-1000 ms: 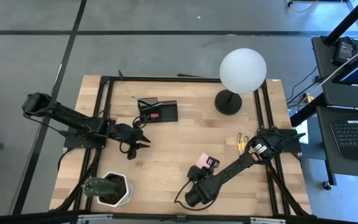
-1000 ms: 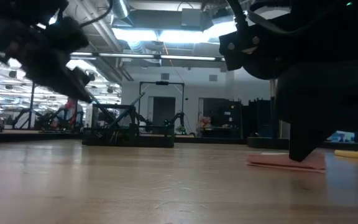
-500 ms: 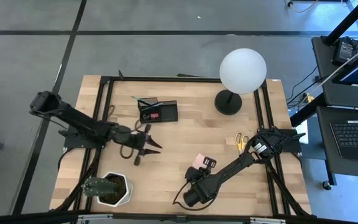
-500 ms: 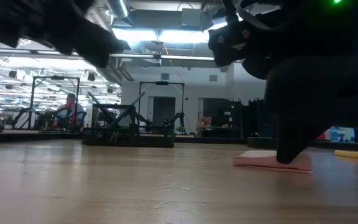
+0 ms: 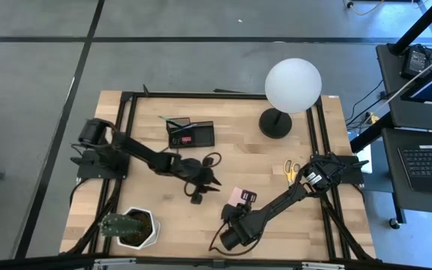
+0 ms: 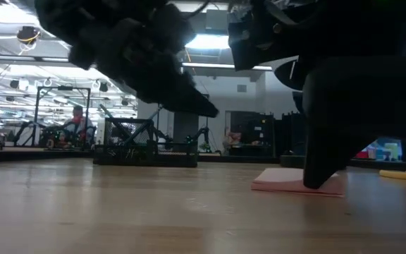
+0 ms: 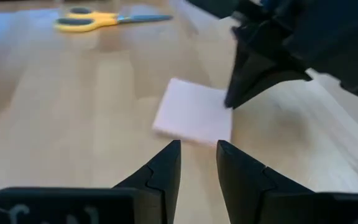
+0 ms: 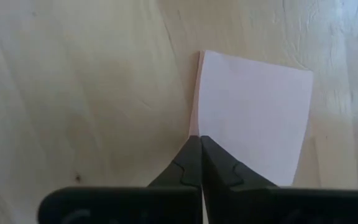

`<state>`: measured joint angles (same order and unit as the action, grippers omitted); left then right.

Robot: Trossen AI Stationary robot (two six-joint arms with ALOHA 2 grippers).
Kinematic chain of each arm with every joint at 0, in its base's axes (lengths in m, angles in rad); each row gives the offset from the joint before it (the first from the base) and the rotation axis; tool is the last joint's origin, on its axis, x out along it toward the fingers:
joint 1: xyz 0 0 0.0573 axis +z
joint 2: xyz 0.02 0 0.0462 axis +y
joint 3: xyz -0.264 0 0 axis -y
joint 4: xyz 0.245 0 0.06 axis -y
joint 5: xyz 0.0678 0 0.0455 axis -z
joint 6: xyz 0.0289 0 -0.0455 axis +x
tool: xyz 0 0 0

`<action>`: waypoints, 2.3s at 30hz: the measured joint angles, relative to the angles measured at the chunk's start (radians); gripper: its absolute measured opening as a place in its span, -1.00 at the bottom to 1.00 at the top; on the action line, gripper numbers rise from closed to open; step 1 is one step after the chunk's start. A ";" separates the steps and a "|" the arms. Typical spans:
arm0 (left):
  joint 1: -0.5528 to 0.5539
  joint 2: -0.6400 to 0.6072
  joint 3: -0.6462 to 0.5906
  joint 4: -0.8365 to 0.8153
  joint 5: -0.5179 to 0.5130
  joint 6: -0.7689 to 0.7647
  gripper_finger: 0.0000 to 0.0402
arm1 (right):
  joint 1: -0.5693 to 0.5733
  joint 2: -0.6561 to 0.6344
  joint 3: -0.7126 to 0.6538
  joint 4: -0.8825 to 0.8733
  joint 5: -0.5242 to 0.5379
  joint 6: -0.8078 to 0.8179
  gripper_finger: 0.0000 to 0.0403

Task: Pick and place office supplies into organizer
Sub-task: Put the pink sticky notes into the desk organizer

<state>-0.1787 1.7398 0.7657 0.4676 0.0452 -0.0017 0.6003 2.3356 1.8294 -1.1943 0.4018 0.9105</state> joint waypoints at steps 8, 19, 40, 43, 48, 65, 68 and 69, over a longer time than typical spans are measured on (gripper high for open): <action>-0.001 0.124 0.112 0.008 0.069 0.106 -0.52 | 0.004 -0.001 0.000 0.024 -0.001 -0.108 -1.00; 0.040 0.278 0.201 -0.003 0.096 0.004 -0.51 | 0.005 -0.002 0.000 0.044 -0.003 -0.234 -1.00; -0.004 0.398 0.267 -0.029 0.021 -0.031 -0.51 | 0.007 -0.003 0.001 0.060 -0.012 -0.265 -1.00; -0.007 0.406 0.267 -0.018 0.014 -0.045 -0.51 | 0.007 -0.003 0.001 0.061 -0.013 -0.278 -1.00; -0.007 0.406 0.266 -0.017 0.014 -0.053 -0.51 | 0.011 -0.003 0.005 0.046 -0.009 -0.287 -0.88; -0.041 0.405 0.267 -0.042 0.054 0.008 -0.51 | 0.143 -0.013 0.152 -0.212 0.126 -0.111 -0.10; -0.054 0.405 0.267 -0.047 0.061 0.035 -0.51 | 0.183 -0.013 0.129 -0.206 0.174 -0.142 -0.08; -0.057 0.405 0.267 -0.047 0.061 0.036 -0.51 | 0.193 -0.013 0.124 -0.199 0.194 -0.153 -0.08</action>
<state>-0.2353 2.1448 1.0328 0.4206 0.1062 0.0346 0.7933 2.3228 1.9535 -1.3930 0.5956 0.7571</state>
